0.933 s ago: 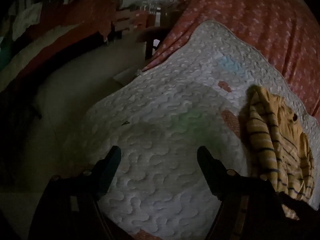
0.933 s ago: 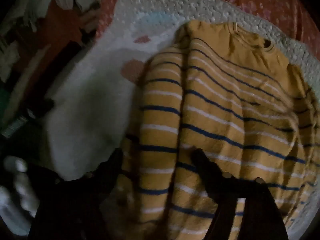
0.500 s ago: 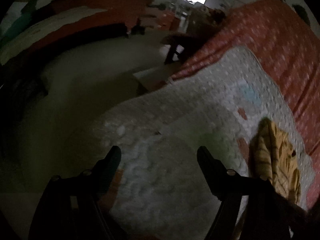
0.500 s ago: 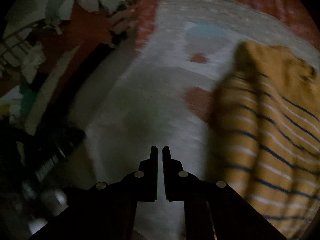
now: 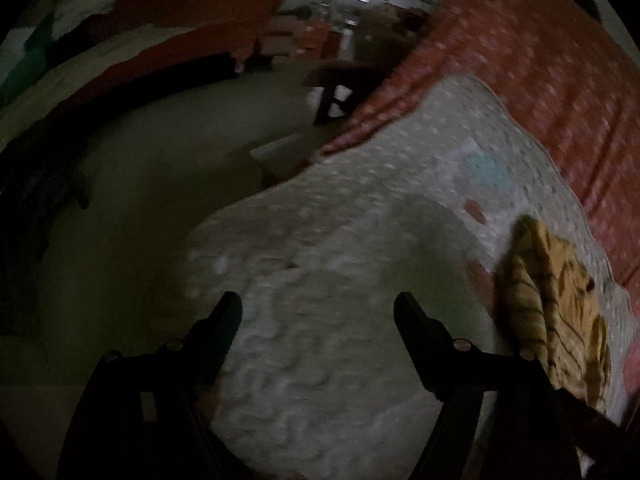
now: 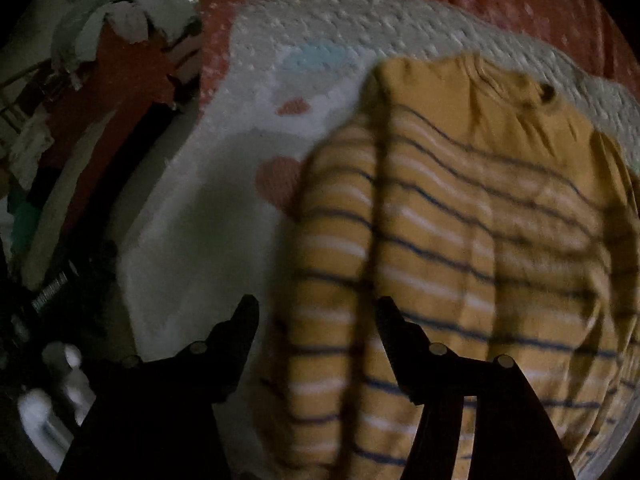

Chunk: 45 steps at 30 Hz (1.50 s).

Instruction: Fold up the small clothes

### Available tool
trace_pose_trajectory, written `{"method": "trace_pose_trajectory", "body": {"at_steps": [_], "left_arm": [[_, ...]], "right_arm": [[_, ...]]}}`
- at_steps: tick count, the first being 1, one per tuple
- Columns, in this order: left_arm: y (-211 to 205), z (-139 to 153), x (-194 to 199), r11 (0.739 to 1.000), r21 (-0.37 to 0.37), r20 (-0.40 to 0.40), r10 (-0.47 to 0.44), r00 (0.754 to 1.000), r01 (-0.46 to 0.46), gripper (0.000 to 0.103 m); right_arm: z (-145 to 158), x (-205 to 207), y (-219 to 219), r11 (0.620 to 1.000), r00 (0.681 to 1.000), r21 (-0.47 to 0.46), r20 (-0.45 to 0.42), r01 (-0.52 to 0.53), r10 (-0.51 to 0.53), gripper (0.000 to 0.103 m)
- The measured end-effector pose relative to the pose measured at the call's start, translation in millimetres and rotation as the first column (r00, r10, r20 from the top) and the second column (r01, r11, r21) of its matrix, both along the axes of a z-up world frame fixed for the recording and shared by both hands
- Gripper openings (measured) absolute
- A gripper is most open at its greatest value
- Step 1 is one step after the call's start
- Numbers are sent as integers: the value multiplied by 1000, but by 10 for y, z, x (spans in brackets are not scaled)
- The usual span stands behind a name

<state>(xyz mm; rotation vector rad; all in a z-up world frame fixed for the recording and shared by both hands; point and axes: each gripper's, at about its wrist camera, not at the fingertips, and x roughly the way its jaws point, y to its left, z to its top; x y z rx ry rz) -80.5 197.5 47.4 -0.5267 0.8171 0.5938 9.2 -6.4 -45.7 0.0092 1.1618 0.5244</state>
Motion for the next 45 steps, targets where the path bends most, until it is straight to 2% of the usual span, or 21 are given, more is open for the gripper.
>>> {"method": "trace_pose_trajectory", "body": {"at_steps": [1,3,4,5,9,11,16,19,20,24,26,28,31,34,36,37,38,39,41,43,45], "left_arm": [[-61,11,28,1000,9,-1,-15,1000,15,78],[-115,36,62,999,25,-1,-31,1000,31,78],[-131,51,75,999,35,-1,-35,999,35,78],[-143,63,74,998,48,-1,-36,999,36,78],[-46,34,22,999,39,-4,-4,1000,4,78],[34,-3,-9,1000,14,-6,16,1000,-16,78],[84,-5,-32,1000,-4,8,26,1000,-26,78],[98,37,-69,999,7,32,43,999,-43,78],[117,34,-87,999,4,35,52,998,-52,78],[193,-3,-122,997,-25,33,72,997,-71,78],[201,-14,-137,997,-28,31,75,997,-74,78],[180,-6,-130,998,-26,36,65,997,-64,78],[71,34,-115,1000,-21,65,17,998,-16,78],[-173,128,-104,994,-7,131,-111,985,113,78],[-404,167,-75,971,-5,167,-234,958,238,78],[-535,160,-46,952,-11,169,-300,939,306,78],[-700,109,-2,921,-45,160,-375,913,386,78],[-800,61,22,903,-77,151,-409,900,423,78],[-976,-11,35,885,-108,128,-439,890,452,78],[-1091,-6,15,892,-60,97,-442,892,448,78],[-1091,24,-5,904,-19,76,-425,902,427,78]], "right_arm": [[-23,-27,-29,1000,1000,-4,0,0,0,64],[-136,-97,51,999,1000,-43,-1,-27,27,48],[-173,-111,106,997,999,-66,7,-49,50,17],[-221,-122,146,994,998,-94,6,-59,59,9],[-75,-96,137,997,998,-37,16,-60,61,8],[16,-104,192,997,998,24,10,-69,69,7],[159,34,649,978,991,168,-35,-125,132,7],[146,60,1165,955,977,223,-41,-195,209,8],[110,101,1342,949,972,235,-50,-210,228,11],[-133,263,1681,948,966,267,-147,-170,215,16],[-87,261,1569,940,970,321,-165,-120,180,19],[60,192,1323,934,976,340,-143,-108,165,24],[360,56,667,951,993,298,-47,-86,105,37],[552,-251,-329,981,998,190,40,34,-43,41],[549,-468,-964,982,989,131,39,139,-145,43],[528,-615,-1290,971,980,138,7,195,-198,44],[474,-774,-1566,956,969,158,-31,248,-246,44],[445,-885,-1736,945,961,173,-56,277,-271,44],[388,-1222,-1855,941,962,197,-75,274,-264,44],[372,-1369,-1661,956,977,201,-62,213,-204,44],[329,-1569,-1339,978,995,183,-28,101,-98,49]]}}
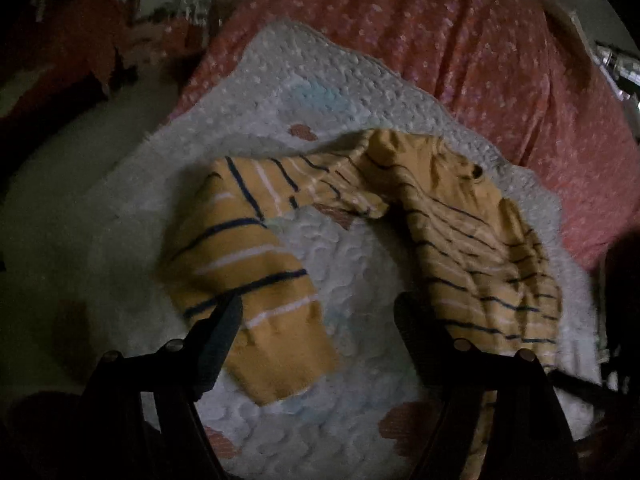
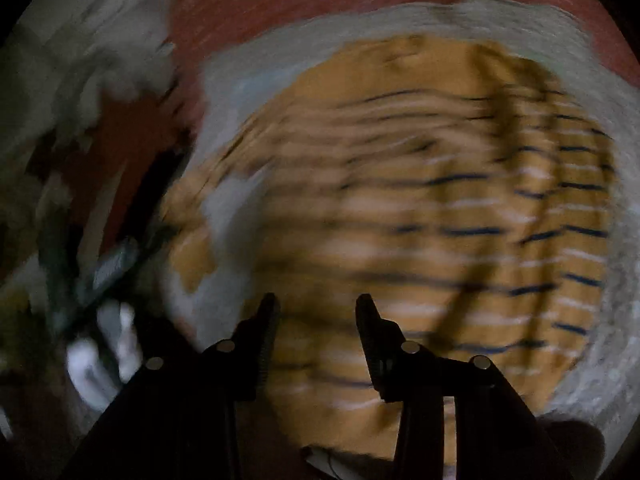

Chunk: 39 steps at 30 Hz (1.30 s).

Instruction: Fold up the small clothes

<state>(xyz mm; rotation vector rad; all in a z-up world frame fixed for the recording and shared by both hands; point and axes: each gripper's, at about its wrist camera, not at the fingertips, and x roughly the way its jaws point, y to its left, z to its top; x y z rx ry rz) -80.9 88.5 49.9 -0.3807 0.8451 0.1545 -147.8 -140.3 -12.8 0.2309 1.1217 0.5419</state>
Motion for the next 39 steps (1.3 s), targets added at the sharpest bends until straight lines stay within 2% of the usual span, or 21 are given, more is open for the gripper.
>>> {"method": "trace_pose_trajectory", "body": {"at_steps": [2,5,7,8,9,10,12,14,15,16,17,19,21,24,27,28,29,30,34,37,39], "left_arm": [[64,-2,-106,999,9,-15,45,999,-45,78],[158,25,-295,996,-33,-43,84,996,-85,78],[232,101,-416,994,-24,-49,105,993,-106,78],[230,145,-444,994,-18,-44,111,993,-111,78],[266,215,-498,992,-14,-35,123,992,-124,78],[292,263,-535,991,-13,-27,133,991,-134,78],[353,394,-606,988,-11,-10,153,988,-153,78],[389,491,-644,987,-11,5,158,987,-158,78],[407,542,-652,987,-20,14,160,987,-160,78],[426,587,-663,986,-39,24,161,987,-160,78],[440,612,-660,986,-52,29,161,987,-159,78],[433,646,-635,985,-82,37,153,987,-150,78],[370,641,-595,989,-79,27,131,991,-128,78],[218,557,-538,995,-67,-11,76,997,-76,78],[13,331,-431,996,-88,-85,-10,996,3,78],[-52,242,-401,995,-101,-106,-38,994,27,78],[-143,123,-360,992,-113,-138,-70,988,55,78],[-254,-15,-313,989,-122,-175,-107,979,86,78],[-630,-430,-190,974,-124,-275,-216,937,188,71],[-880,-625,-118,960,-109,-316,-278,907,256,59],[-1027,-659,-110,960,-30,-331,-273,903,279,57]], "right_arm": [[-54,-200,456,986,988,-96,60,-135,141,57],[-265,-402,807,943,955,-254,146,-214,257,60],[-421,-433,1036,886,919,-410,222,-216,327,60],[-553,-458,1147,810,881,-553,262,-196,393,58],[-642,-455,1186,756,864,-629,267,-180,428,48],[-695,-426,1188,718,851,-677,271,-164,450,31],[-548,-364,992,807,885,-557,254,-196,391,13],[-282,-124,623,958,957,-195,155,-213,244,10],[-204,-13,518,980,974,-9,112,-196,196,6],[-162,81,334,952,982,243,40,-187,183,1],[-165,170,208,864,980,477,-23,-164,199,1],[-188,189,156,756,962,635,-69,-161,263,2],[-171,172,155,830,970,533,-63,-165,233,5],[-90,28,-98,893,987,427,-19,-138,162,5],[-43,10,-582,948,999,318,17,-33,29,28],[-23,-42,-826,960,998,278,33,38,-49,42],[-8,-99,-1104,964,989,239,52,119,-135,53],[-8,-165,-1293,960,979,215,62,179,-197,56],[-180,-239,-2210,893,895,68,8,445,-446,60],[-336,-222,-2403,878,880,53,-54,475,-472,61],[-473,-120,-2365,873,869,-27,-78,487,-488,61]]}}
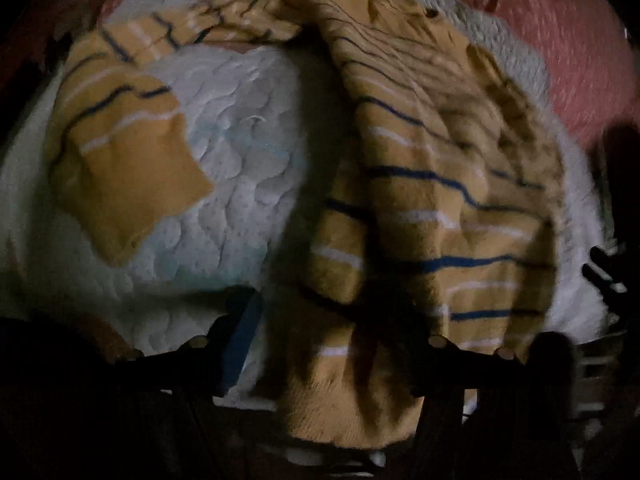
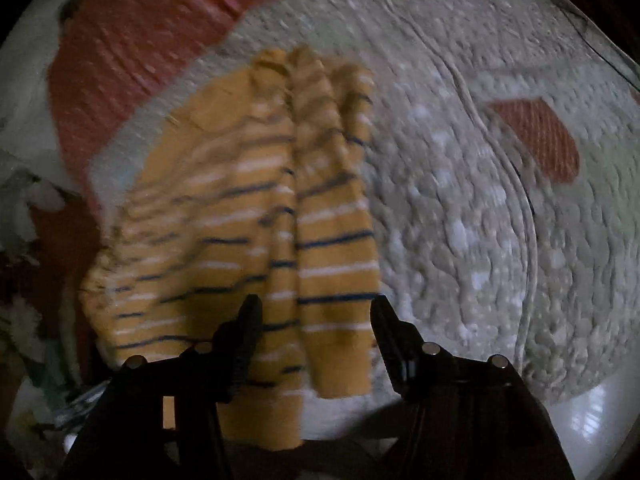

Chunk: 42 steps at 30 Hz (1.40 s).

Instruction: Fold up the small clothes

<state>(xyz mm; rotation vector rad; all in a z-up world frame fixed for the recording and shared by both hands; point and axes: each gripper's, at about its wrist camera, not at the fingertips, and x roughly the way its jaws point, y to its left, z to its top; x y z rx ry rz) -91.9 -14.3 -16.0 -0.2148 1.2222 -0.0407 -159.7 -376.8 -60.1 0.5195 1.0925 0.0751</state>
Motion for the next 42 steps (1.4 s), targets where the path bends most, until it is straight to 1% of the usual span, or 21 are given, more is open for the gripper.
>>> {"method": "trace_pose_trajectory", "body": {"at_steps": [1,2,3,4,6,7,10,15,18,19,22,25,28,29,30,31,32,34,35,38,42], "left_arm": [[-52,13,0,1000,19,2,-15,1000,15,43],[-72,32,-1,1000,14,0,-27,1000,27,15],[-105,68,-4,999,7,-11,-41,999,41,7],[-111,98,-11,999,4,-16,-46,999,46,7],[-136,208,-50,999,15,-5,-48,999,48,7],[-130,253,-75,999,14,-1,-44,999,44,7],[-17,512,-154,1000,12,30,-9,1000,9,7],[216,628,-269,994,83,33,73,997,-75,7],[334,533,-342,993,60,2,102,995,-102,7],[334,530,-372,994,37,13,102,995,-102,7],[283,595,-405,995,54,54,84,995,-87,8],[275,645,-406,996,46,75,76,994,-80,8],[284,639,-402,996,43,70,81,994,-84,8],[271,628,-383,995,42,68,83,994,-86,8],[277,613,-381,995,39,64,85,994,-87,8],[281,600,-383,995,38,61,86,994,-89,8],[287,576,-370,995,37,57,90,994,-92,8],[295,519,-342,995,30,45,97,994,-98,8],[304,482,-327,995,23,36,99,994,-100,8],[305,411,-308,994,0,13,107,994,-107,8],[323,434,-335,994,-22,20,111,994,-111,8]], "right_arm": [[-62,45,25,1000,1000,-18,-13,10,-10,61],[-137,116,84,1000,1000,-25,-24,6,-7,61],[-195,163,126,1000,999,-27,-33,0,-1,61],[-257,206,164,1000,999,-18,-46,-13,12,59],[-357,266,241,998,997,40,-65,-46,49,18],[-373,257,245,997,996,55,-70,-55,58,8],[-134,105,42,998,1000,52,-7,-20,20,7],[383,-140,-592,979,987,-140,91,146,-134,7],[579,-148,-999,934,963,-238,120,265,-243,7],[678,-127,-1167,903,947,-290,146,316,-285,7],[867,-42,-1512,808,908,-416,201,418,-366,7],[887,307,-1805,698,874,-532,214,480,-437,8],[813,559,-1858,644,854,-587,182,491,-487,13],[821,576,-1837,652,851,-567,193,502,-488,17],[825,576,-1747,696,860,-513,205,502,-468,24],[778,546,-1630,748,876,-459,198,479,-440,45],[732,473,-1429,834,905,-352,180,424,-384,58],[533,374,-1052,951,958,-152,139,269,-249,61],[372,336,-794,985,983,-58,95,164,-158,61],[-125,263,-162,996,999,90,-15,-29,30,61],[-487,242,297,983,988,140,-84,-115,128,61]]}}
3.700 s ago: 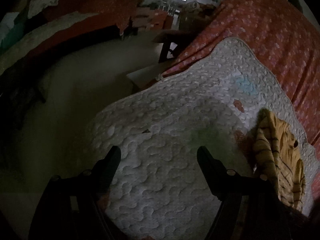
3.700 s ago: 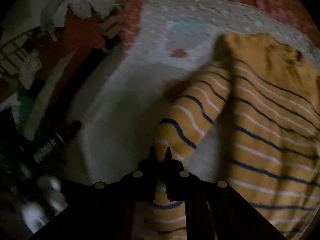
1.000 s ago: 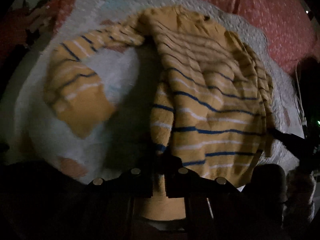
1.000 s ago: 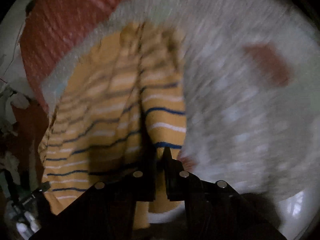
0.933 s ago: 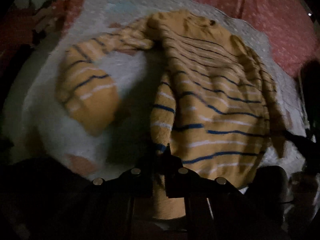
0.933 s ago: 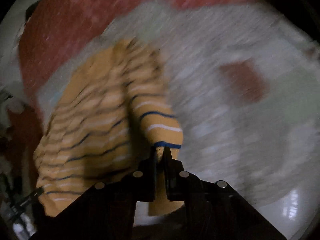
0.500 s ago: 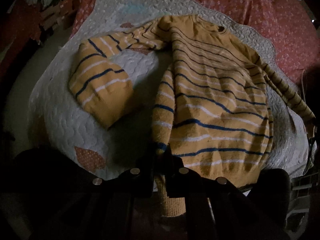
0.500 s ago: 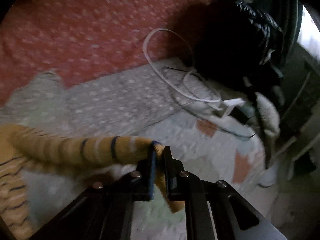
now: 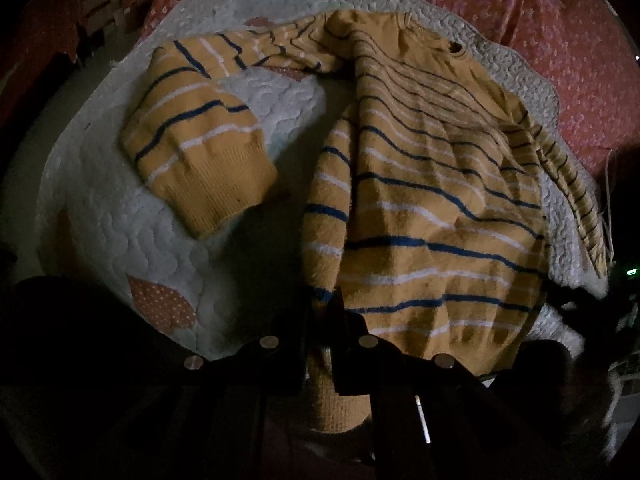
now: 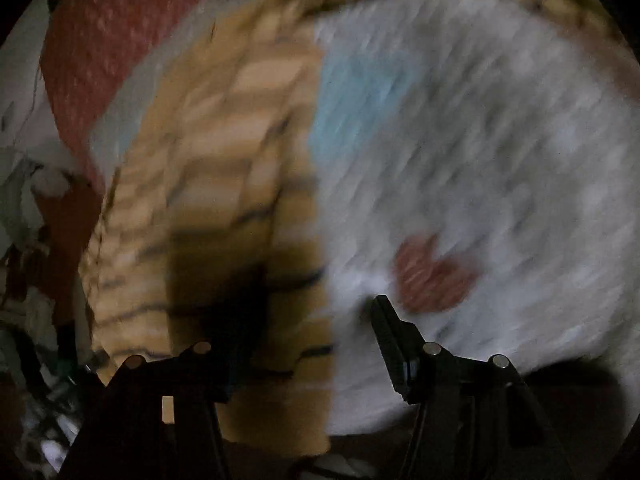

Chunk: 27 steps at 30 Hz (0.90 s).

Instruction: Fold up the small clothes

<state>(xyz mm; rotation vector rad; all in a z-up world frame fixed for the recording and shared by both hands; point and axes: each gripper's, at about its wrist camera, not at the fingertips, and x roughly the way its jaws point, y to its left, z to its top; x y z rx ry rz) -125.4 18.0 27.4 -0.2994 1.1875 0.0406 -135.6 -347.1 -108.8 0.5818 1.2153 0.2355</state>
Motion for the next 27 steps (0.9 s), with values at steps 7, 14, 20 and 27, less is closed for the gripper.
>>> {"method": "trace_pose_trajectory", "body": {"at_steps": [7,14,20,27], "left_arm": [[-55,166,-61,998,-51,21,-26,999,27,7],[-304,-58,-308,995,-20,-107,-97,989,95,7],[-104,-208,-419,998,-52,-153,-55,987,48,3],[-9,195,-333,998,-28,17,-57,998,58,4]], "right_arm": [[460,-305,-183,996,999,-86,53,-9,13,9],[352,-919,-345,980,996,-195,-75,27,-42,5],[568,-884,-183,969,998,-247,-58,1,-16,11],[946,-613,-1197,943,951,-135,92,305,-295,54]]}}
